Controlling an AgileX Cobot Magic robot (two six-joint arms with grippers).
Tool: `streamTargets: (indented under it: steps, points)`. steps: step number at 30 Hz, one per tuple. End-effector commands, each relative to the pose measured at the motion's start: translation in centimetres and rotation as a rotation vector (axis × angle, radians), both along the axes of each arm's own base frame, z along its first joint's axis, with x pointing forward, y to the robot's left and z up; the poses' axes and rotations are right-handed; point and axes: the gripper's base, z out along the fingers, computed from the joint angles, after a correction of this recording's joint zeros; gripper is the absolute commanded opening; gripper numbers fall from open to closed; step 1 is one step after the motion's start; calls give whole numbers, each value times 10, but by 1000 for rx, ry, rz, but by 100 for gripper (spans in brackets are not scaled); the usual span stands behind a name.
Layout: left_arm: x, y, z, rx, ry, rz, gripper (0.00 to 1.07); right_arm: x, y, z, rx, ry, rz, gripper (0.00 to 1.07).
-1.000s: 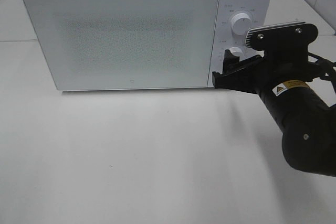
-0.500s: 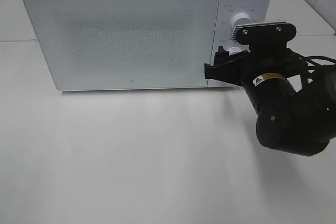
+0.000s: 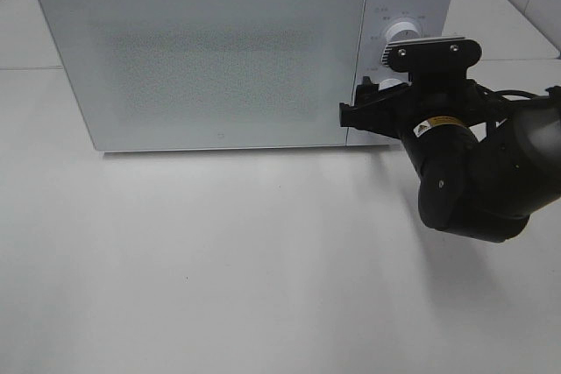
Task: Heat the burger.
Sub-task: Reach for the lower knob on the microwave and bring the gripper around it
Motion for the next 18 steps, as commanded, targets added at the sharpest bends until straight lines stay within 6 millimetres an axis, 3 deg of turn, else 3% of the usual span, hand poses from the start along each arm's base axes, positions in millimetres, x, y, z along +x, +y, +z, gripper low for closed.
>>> streamTargets:
  steps: [1,18]
  points:
    - [-2,0,0,-3,-15,6,100,3,1,0,9,-4,14,76]
    - [-2,0,0,-3,-15,6,100,3,10,3,30,-16,26,76]
